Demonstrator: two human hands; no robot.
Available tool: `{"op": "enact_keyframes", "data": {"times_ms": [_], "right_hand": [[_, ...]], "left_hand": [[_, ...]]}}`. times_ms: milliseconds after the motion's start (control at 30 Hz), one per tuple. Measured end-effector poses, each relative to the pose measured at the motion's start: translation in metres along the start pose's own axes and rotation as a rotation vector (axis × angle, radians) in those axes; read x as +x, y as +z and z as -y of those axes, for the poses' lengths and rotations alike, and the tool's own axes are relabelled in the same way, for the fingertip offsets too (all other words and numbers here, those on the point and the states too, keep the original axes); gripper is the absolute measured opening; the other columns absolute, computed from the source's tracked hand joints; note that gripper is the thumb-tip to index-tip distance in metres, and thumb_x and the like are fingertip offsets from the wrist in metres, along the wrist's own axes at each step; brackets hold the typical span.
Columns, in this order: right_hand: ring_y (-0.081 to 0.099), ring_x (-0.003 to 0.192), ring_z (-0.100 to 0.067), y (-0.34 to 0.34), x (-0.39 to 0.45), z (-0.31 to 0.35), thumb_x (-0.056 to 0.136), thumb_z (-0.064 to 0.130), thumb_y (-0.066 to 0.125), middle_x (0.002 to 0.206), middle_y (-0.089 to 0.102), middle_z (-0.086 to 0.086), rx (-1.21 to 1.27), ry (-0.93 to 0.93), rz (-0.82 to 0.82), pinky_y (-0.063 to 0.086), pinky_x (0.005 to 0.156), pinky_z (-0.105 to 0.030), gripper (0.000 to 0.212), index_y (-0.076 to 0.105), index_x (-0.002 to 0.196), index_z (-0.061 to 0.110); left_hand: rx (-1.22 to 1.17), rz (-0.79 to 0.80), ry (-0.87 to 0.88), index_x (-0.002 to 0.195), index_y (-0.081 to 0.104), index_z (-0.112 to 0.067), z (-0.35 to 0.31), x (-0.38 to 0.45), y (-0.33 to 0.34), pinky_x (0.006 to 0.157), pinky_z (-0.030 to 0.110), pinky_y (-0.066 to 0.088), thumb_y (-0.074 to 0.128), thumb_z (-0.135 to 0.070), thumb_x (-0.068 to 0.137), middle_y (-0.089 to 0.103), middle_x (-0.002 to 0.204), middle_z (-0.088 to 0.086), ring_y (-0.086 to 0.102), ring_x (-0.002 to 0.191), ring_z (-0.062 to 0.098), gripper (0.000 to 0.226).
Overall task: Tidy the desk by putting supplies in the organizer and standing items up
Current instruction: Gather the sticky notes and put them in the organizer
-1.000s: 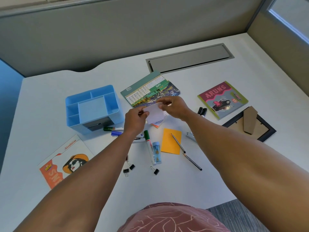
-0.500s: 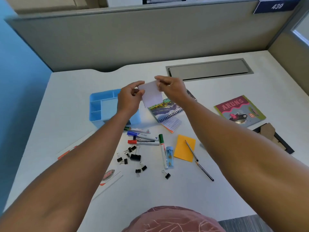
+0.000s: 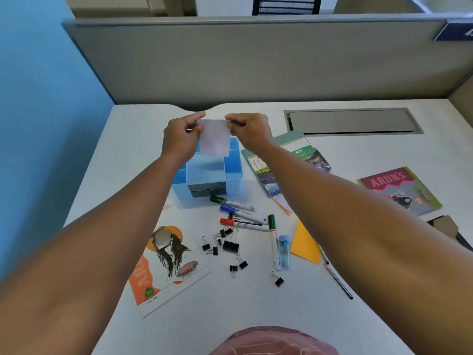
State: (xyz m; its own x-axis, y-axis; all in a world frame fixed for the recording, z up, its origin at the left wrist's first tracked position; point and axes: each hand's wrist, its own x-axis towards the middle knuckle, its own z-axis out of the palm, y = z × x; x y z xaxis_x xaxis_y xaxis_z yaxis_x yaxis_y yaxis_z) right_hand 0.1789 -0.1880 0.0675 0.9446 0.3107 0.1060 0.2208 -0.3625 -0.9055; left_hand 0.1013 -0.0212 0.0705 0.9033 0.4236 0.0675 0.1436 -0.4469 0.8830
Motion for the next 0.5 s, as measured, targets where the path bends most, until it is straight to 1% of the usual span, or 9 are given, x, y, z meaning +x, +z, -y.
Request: {"op": "enact_keyframes", "data": {"times_ms": [33,100,167,300,433,500], "right_hand": [[0.070,0.095,-0.021,0.006,0.002,0.003,0.090,0.004,0.067,0.108,0.073,-0.012,0.001,-0.006,0.001,0.055,0.095,-0.034,0.023,0.073,0.111,0.001],[0.071,0.092,-0.022,0.017,0.007,0.007,0.090,0.003,0.067,0.106,0.074,-0.013,-0.003,-0.019,0.000,0.056,0.093,-0.032,0.022,0.072,0.111,0.000],[0.069,0.087,-0.020,0.025,0.012,0.010,0.091,0.005,0.066,0.104,0.074,-0.013,-0.026,-0.046,-0.004,0.056,0.091,-0.028,0.021,0.073,0.111,0.001],[0.061,0.078,-0.012,0.039,0.021,0.015,0.091,0.005,0.064,0.099,0.074,-0.009,-0.107,-0.108,0.005,0.049,0.082,-0.018,0.021,0.074,0.110,0.003],[0.060,0.077,-0.012,0.051,0.027,0.017,0.092,0.006,0.062,0.093,0.071,-0.004,-0.115,-0.122,0.009,0.046,0.076,-0.015,0.021,0.074,0.110,0.003],[0.060,0.075,-0.012,0.057,0.031,0.015,0.093,0.005,0.062,0.093,0.072,-0.005,-0.120,-0.126,0.014,0.046,0.071,-0.011,0.021,0.074,0.110,0.003]], "left_hand": [[0.003,-0.004,-0.001,0.131,0.065,-0.024,0.002,0.002,-0.004,0.097,0.034,0.055,0.060,-0.015,0.098,0.068,0.125,0.001,0.065,0.107,0.018,0.035],[0.000,-0.016,-0.003,0.131,0.064,-0.024,0.007,0.007,-0.012,0.096,0.029,0.055,0.060,-0.015,0.099,0.066,0.128,-0.001,0.065,0.108,0.016,0.035],[-0.002,-0.026,0.006,0.130,0.066,-0.024,0.010,0.011,-0.020,0.093,0.025,0.055,0.059,-0.014,0.099,0.065,0.125,-0.003,0.064,0.107,0.014,0.033],[-0.008,-0.044,0.023,0.122,0.071,-0.025,0.020,0.022,-0.033,0.094,0.031,0.056,0.060,-0.014,0.098,0.068,0.122,-0.004,0.065,0.107,0.015,0.028],[-0.008,-0.045,0.025,0.120,0.072,-0.023,0.027,0.031,-0.042,0.095,0.034,0.056,0.060,-0.015,0.098,0.068,0.121,-0.002,0.065,0.108,0.017,0.026],[0.017,-0.049,0.030,0.120,0.071,-0.023,0.031,0.033,-0.045,0.095,0.031,0.056,0.059,-0.016,0.098,0.068,0.122,-0.003,0.064,0.109,0.017,0.025]]}}
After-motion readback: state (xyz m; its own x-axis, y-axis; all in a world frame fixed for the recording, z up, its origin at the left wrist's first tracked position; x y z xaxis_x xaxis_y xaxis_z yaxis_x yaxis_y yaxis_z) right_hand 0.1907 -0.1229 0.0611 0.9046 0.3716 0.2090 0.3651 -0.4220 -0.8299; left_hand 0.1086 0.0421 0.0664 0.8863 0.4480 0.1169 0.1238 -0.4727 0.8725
